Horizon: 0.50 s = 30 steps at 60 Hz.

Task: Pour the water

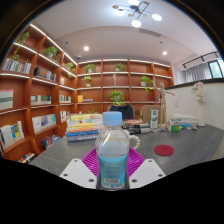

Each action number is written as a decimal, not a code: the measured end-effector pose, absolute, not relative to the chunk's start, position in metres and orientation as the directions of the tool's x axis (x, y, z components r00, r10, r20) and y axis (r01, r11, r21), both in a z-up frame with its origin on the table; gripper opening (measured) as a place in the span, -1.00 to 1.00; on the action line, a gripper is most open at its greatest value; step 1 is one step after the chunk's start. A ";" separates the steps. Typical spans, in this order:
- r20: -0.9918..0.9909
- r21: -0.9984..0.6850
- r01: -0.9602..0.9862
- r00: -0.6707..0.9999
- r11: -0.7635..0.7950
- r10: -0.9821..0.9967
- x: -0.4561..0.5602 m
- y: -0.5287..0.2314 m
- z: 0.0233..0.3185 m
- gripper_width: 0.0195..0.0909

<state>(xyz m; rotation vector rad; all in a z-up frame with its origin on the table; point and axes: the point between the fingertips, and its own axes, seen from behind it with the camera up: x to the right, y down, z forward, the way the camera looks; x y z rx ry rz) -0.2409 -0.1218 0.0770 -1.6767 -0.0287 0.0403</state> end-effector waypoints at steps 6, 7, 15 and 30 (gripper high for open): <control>0.005 -0.993 0.009 0.999 -0.115 0.041 -0.243 -0.123 0.078 -0.66; 0.009 -0.993 0.014 0.999 -0.116 0.041 -0.244 -0.123 0.077 -0.66; 0.010 -0.988 0.019 0.998 -0.154 0.062 -0.269 -0.116 0.078 -0.66; -0.482 -0.855 -0.439 0.870 -0.275 0.109 -0.356 -0.083 0.087 -0.66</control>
